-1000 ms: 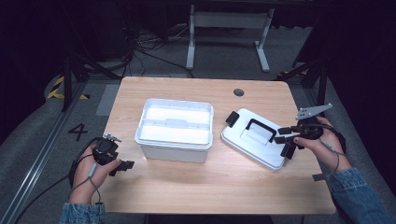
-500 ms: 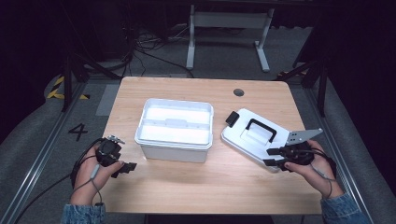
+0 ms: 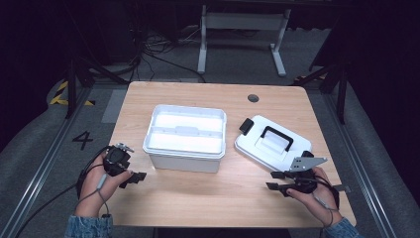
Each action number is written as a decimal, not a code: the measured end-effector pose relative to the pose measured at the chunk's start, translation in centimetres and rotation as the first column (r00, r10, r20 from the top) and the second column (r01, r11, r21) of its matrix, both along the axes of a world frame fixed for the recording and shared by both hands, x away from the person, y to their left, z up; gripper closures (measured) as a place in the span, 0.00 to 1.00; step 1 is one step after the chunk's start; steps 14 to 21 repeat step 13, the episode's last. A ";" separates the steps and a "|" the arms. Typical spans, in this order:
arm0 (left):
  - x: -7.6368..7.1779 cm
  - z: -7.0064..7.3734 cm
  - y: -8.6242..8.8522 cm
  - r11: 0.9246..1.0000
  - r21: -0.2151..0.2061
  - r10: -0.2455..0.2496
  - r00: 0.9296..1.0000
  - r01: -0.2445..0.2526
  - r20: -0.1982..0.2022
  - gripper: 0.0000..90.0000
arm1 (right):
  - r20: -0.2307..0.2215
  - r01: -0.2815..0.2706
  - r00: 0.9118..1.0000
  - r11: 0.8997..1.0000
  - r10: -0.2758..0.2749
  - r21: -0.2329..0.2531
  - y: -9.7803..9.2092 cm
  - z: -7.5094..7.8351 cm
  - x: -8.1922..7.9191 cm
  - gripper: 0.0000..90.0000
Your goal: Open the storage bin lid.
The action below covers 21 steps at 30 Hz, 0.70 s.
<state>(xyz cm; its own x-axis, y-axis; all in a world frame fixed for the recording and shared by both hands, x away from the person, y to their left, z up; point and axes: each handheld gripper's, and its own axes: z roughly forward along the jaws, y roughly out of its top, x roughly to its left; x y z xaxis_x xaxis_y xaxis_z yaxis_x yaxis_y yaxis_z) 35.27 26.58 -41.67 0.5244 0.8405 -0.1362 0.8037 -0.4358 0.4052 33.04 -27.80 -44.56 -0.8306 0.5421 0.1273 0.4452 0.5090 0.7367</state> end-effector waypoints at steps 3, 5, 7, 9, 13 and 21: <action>0.1 0.0 0.1 1.000 0.001 -0.004 1.000 0.004 -0.001 0.25 | 0.019 0.009 1.000 1.000 -0.009 -0.010 0.4 -0.6 -0.2 0.63; 0.2 -0.1 0.1 1.000 -0.004 0.000 1.000 0.000 -0.001 0.25 | 0.024 0.007 1.000 1.000 -0.006 -0.022 0.7 -0.9 -0.4 0.63; 0.2 0.0 0.1 1.000 -0.003 0.000 1.000 0.000 -0.003 0.25 | 0.022 -0.012 1.000 1.000 0.013 -0.028 1.0 -1.4 -0.5 0.63; 0.2 0.0 0.1 1.000 -0.006 0.000 1.000 0.000 -0.004 0.25 | 0.029 -0.024 0.999 0.999 0.025 -0.047 1.3 -1.7 -0.6 0.63; 0.2 0.1 0.3 1.000 -0.011 0.015 1.000 -0.015 0.003 0.25 | 0.034 -0.028 0.999 0.999 0.029 -0.037 1.4 -1.8 -0.7 0.62; 0.2 0.1 0.3 1.000 -0.011 0.015 1.000 -0.015 0.003 0.25 | 0.034 -0.028 0.999 0.999 0.029 -0.037 1.4 -1.8 -0.7 0.62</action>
